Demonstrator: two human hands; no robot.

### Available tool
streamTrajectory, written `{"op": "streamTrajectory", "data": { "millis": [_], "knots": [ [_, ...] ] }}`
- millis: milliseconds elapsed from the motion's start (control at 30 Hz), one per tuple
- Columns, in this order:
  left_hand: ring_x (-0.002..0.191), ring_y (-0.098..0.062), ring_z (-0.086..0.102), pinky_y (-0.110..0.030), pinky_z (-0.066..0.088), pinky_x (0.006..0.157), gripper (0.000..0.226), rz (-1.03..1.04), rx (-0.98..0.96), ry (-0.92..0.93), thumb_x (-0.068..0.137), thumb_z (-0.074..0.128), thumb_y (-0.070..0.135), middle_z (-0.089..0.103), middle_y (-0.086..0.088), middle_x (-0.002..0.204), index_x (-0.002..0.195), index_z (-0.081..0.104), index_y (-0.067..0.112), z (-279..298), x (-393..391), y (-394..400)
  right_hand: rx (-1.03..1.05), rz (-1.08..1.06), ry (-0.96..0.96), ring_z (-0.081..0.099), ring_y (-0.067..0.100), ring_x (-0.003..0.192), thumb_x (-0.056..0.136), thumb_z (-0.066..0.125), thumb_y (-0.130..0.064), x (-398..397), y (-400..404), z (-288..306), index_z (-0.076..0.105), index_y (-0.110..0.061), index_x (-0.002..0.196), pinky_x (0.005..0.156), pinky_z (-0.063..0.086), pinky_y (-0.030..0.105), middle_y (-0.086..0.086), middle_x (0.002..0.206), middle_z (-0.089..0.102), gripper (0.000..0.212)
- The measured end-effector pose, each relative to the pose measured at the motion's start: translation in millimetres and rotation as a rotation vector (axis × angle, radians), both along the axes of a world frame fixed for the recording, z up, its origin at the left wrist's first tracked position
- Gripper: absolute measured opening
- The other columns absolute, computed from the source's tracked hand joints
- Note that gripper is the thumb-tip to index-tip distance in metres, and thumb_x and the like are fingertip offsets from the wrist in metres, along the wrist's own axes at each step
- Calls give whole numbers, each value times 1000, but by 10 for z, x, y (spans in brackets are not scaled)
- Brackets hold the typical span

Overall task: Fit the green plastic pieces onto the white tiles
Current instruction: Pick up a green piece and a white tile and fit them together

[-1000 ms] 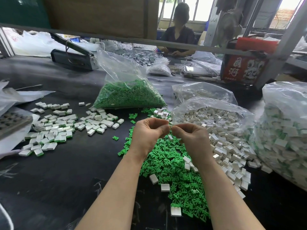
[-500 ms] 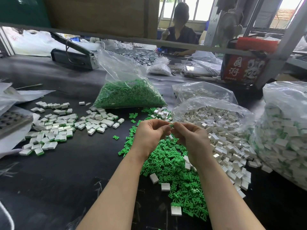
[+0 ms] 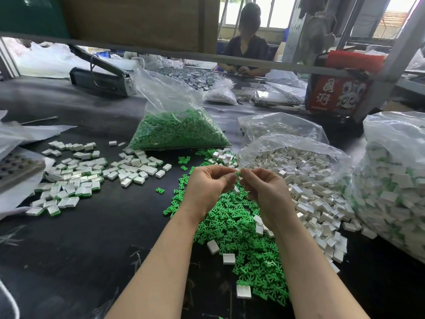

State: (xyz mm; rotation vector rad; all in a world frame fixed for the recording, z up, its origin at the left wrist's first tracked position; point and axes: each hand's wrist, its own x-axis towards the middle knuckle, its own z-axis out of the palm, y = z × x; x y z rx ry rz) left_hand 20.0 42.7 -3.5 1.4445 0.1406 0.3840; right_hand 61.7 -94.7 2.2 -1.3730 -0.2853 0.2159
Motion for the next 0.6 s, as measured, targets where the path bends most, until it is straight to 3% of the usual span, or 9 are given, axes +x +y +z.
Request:
{"op": "streamTrajectory", "data": {
  "millis": [100,167,233,433,533,600],
  "knots": [
    [64,-10,69,-16,52,61,13,24,18,8,85,72,4,74,-2,69,79,75,16,-22,19,-9,-254,-94,-272,60,5,57,92,66,-19,4,28,-29,68,-8,84,55,49,22,1,68,67,14],
    [63,-9,69,-16,52,61,15,26,14,8,85,72,5,74,-1,69,78,75,17,-30,31,-17,-431,-118,-402,59,13,57,98,56,-24,4,59,-63,64,-9,85,53,49,35,6,71,66,21],
    [64,-8,69,-15,52,61,15,17,7,6,86,71,5,74,0,70,79,75,17,-36,38,-16,-518,-109,-466,52,22,58,102,48,-27,5,81,-98,58,-10,82,55,44,39,7,69,61,28],
    [58,-3,60,-15,46,54,11,-31,32,64,95,61,15,67,6,64,85,67,14,-36,28,-38,-489,-117,-426,42,15,57,103,46,-21,13,127,-119,54,-12,75,55,38,39,-5,60,48,31],
    [52,-5,51,-17,40,49,23,-90,94,157,101,50,29,60,2,64,85,57,13,-36,28,-77,-402,-109,-350,39,10,53,102,46,-19,-6,136,-106,51,-21,69,52,33,31,-9,57,47,34],
    [54,-4,49,-15,39,50,28,-121,89,154,104,43,28,54,4,65,82,54,14,-39,28,-108,-391,-93,-322,40,9,54,102,46,-19,-17,140,-94,54,-19,70,54,34,30,-11,55,47,33]
  ]
}}
